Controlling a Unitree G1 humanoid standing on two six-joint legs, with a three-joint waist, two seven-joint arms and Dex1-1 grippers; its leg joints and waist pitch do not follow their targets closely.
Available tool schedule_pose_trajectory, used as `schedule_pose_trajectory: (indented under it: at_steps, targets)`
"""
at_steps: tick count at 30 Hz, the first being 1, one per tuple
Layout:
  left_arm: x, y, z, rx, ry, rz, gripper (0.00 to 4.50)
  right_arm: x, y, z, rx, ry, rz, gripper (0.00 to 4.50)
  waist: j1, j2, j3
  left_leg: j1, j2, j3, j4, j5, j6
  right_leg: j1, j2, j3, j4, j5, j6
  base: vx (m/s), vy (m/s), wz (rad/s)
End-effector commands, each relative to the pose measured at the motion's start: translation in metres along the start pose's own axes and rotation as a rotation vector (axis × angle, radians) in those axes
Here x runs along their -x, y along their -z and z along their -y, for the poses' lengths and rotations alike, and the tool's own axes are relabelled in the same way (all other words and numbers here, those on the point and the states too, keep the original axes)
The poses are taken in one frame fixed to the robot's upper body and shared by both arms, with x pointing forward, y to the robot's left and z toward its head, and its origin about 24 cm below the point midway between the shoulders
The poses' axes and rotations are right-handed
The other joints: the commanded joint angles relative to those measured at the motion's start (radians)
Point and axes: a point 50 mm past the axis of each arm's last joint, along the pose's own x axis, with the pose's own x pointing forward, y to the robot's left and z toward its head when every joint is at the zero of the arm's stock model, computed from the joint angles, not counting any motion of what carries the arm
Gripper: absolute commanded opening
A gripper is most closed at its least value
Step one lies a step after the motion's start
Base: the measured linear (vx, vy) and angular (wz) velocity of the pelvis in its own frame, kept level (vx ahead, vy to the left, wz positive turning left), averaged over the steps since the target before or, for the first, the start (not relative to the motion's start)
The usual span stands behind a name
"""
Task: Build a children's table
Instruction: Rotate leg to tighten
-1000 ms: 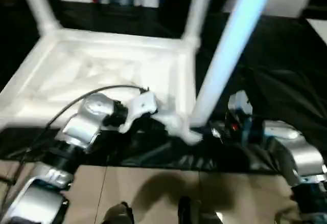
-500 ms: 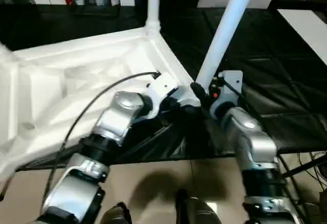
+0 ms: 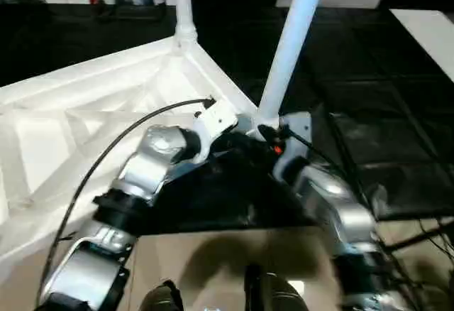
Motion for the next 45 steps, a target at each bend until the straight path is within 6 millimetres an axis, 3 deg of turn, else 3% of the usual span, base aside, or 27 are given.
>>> schedule_pose_trajectory:
  at_steps: [1, 2, 4, 5, 7, 10, 13, 15, 17, 20, 21, 25, 26, 34, 42, 45]
  targets:
    - [0.004, 0.018, 0.007, 0.019, 0.073, -0.014, 0.00, 0.015, -0.016, 0.015, 0.071, 0.013, 0.048, 4.11, 0.011, 0.003, -0.097, 0.007, 0.020, 0.005, -0.053, -0.220, 0.093, 0.069, -0.046, 0.047, -0.055, -0.355, -0.182, 0.058, -0.050, 0.07]
    - [0.006, 0.020, 0.007, 0.010, 0.100, -0.017, 0.00, 0.020, -0.017, 0.018, 0.096, -0.007, 0.035, 4.11, 0.014, 0.001, -0.105, -0.004, 0.018, 0.006, -0.049, -0.156, 0.106, 0.079, -0.042, 0.049, -0.039, -0.266, -0.199, 0.079, -0.077, 0.08]
    - [0.013, 0.026, 0.011, -0.054, 0.190, -0.029, 0.00, 0.033, -0.020, 0.027, 0.147, -0.089, -0.006, 4.30, 0.016, 0.000, -0.098, -0.009, 0.014, 0.007, -0.046, -0.150, 0.122, 0.076, -0.039, 0.047, -0.041, -0.264, -0.203, 0.029, -0.025, 0.02]
    - [0.013, 0.026, 0.011, -0.054, 0.190, -0.029, 0.00, 0.033, -0.020, 0.027, 0.147, -0.089, -0.006, 4.40, 0.020, 0.002, -0.103, -0.010, 0.015, 0.005, -0.044, -0.145, 0.128, 0.083, -0.041, 0.046, -0.037, -0.272, -0.198, 0.000, 0.000, 0.00]
    - [0.020, 0.030, 0.014, -0.115, 0.290, -0.050, 0.00, 0.043, -0.026, 0.033, 0.186, -0.180, -0.045, 4.46, 0.023, 0.008, -0.100, -0.010, 0.018, 0.004, -0.045, -0.129, 0.127, 0.080, -0.041, 0.045, -0.037, -0.277, -0.195, 0.000, 0.000, 0.00]
    - [0.028, 0.033, 0.016, -0.158, 0.412, -0.055, 0.00, 0.051, -0.034, 0.038, 0.228, -0.312, -0.102, 4.46, 0.029, 0.009, -0.090, -0.002, 0.020, 0.006, -0.048, -0.176, 0.109, 0.072, -0.036, 0.042, -0.049, -0.372, -0.176, 0.000, 0.000, 0.00]
    - [0.031, 0.034, 0.017, -0.172, 0.455, -0.053, 0.00, 0.053, -0.036, 0.036, 0.243, -0.378, -0.124, 4.46, 0.033, 0.007, -0.089, -0.001, 0.023, 0.005, -0.049, -0.194, 0.097, 0.072, -0.037, 0.041, -0.050, -0.406, -0.168, 0.000, 0.000, 0.00]
    - [0.037, 0.036, 0.019, -0.200, 0.541, -0.070, 0.00, 0.058, -0.036, 0.032, 0.265, -0.536, -0.184, 4.46, 0.042, 0.006, -0.087, 0.015, 0.030, 0.009, -0.048, -0.210, 0.099, 0.061, -0.037, 0.044, -0.049, -0.394, -0.186, 0.000, 0.000, 0.00]
    - [0.040, 0.037, 0.020, -0.231, 0.593, -0.082, 0.00, 0.059, -0.035, 0.030, 0.273, -0.614, -0.212, 4.46, 0.045, 0.007, -0.083, 0.010, 0.035, 0.010, -0.050, -0.215, 0.100, 0.062, -0.036, 0.045, -0.044, -0.373, -0.201, 0.000, 0.000, 0.00]
    - [0.042, 0.037, 0.021, -0.253, 0.647, -0.079, 0.00, 0.058, -0.033, 0.027, 0.277, -0.686, -0.237, 4.46, 0.047, 0.001, -0.084, 0.004, 0.034, 0.007, -0.050, -0.218, 0.090, 0.066, -0.038, 0.043, -0.042, -0.386, -0.194, 0.000, 0.000, 0.00]
    - [0.042, 0.036, 0.022, -0.259, 0.659, -0.076, 0.00, 0.056, -0.033, 0.027, 0.277, -0.702, -0.243, 4.19, 0.048, 0.001, -0.085, 0.003, 0.034, 0.007, -0.050, -0.216, 0.089, 0.067, -0.039, 0.042, -0.041, -0.390, -0.193, 0.000, 0.000, 0.00]
    - [0.043, 0.032, 0.024, -0.293, 0.708, -0.073, 0.00, 0.050, -0.031, 0.024, 0.269, -0.779, -0.272, 4.06, 0.051, -0.003, -0.085, 0.004, 0.034, 0.009, -0.048, -0.195, 0.091, 0.064, -0.041, 0.044, -0.039, -0.389, -0.195, 0.000, 0.000, 0.00]
    - [0.043, 0.032, 0.024, -0.298, 0.713, -0.074, 0.00, 0.049, -0.031, 0.023, 0.268, -0.789, -0.275, 3.80, 0.053, -0.001, -0.085, 0.003, 0.035, 0.008, -0.049, -0.189, 0.092, 0.065, -0.042, 0.044, -0.037, -0.385, -0.197, 0.000, 0.000, 0.00]
    - [0.042, 0.031, 0.030, -0.326, 0.758, -0.065, 0.00, 0.036, -0.028, 0.016, 0.269, -0.873, -0.279, 3.20, 0.056, -0.007, -0.090, 0.003, 0.036, 0.009, -0.047, -0.161, 0.096, 0.066, -0.042, 0.044, -0.029, -0.343, -0.209, 0.000, 0.000, 0.00]
    - [0.044, 0.033, 0.030, -0.329, 0.758, -0.069, 0.00, 0.037, -0.027, 0.014, 0.260, -0.932, -0.301, 2.44, 0.058, -0.008, -0.091, 0.001, 0.035, 0.009, -0.046, -0.164, 0.093, 0.069, -0.043, 0.043, -0.030, -0.356, -0.204, 0.000, 0.000, 0.00]
    - [0.045, 0.034, 0.030, -0.326, 0.752, -0.069, 0.00, 0.037, -0.027, 0.014, 0.255, -0.948, -0.306, 2.34, 0.059, -0.007, -0.089, 0.001, 0.035, 0.009, -0.047, -0.164, 0.090, 0.067, -0.043, 0.044, -0.030, -0.364, -0.199, 0.000, 0.000, 0.00]
